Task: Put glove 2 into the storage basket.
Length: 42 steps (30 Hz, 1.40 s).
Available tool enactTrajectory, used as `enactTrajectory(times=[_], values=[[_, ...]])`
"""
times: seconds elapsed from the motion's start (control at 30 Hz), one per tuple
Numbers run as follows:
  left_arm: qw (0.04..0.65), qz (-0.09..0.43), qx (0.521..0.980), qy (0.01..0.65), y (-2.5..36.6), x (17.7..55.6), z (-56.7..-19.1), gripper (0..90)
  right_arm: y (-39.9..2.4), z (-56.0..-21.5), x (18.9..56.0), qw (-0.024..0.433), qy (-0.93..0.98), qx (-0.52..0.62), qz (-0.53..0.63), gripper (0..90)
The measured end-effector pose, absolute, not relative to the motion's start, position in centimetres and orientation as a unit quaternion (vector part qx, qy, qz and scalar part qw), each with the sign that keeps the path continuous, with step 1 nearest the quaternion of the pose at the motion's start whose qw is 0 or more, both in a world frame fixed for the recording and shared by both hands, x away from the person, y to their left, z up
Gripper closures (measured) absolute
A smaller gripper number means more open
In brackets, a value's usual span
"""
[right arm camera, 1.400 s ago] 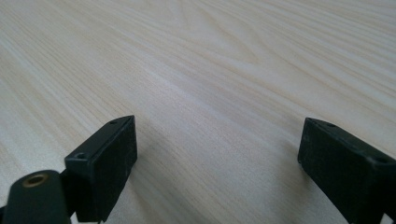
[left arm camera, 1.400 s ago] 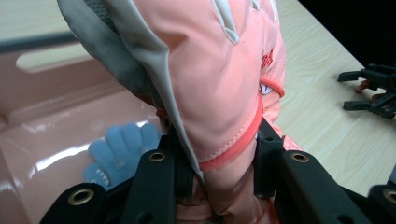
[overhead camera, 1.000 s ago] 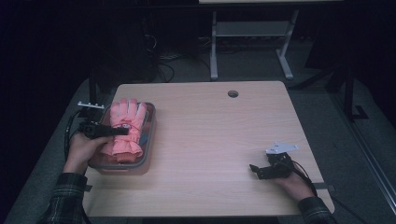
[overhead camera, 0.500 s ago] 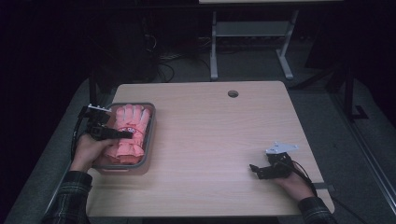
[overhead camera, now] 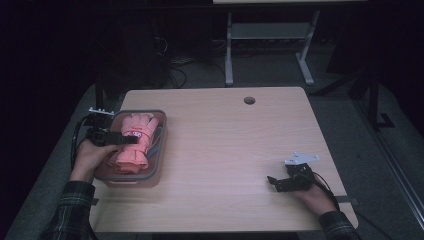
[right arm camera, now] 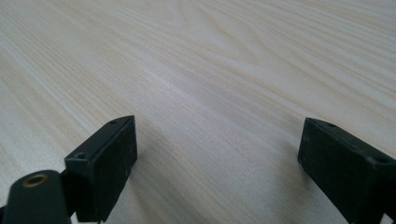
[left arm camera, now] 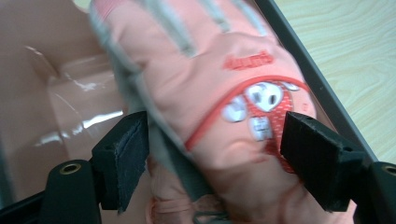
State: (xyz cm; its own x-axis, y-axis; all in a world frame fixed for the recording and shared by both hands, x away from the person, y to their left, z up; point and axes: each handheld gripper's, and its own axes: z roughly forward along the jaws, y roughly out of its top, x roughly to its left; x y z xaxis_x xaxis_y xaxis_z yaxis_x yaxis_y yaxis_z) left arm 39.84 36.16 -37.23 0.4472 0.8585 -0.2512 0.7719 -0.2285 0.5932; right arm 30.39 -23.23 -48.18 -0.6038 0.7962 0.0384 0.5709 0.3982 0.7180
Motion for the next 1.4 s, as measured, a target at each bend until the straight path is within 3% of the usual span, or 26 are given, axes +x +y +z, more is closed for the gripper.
enactTrajectory(times=[0.83,1.4], values=[[0.351,0.114,0.765,0.528,37.9,39.5,-34.1,18.9,-23.2,-48.2,30.4,0.158,0.821,0.417,0.357,11.4],[0.388,0.105,0.777,0.483,32.9,39.2,-32.2,18.7,-23.2,-48.2,30.4,0.158,0.821,0.417,0.357,11.4]])
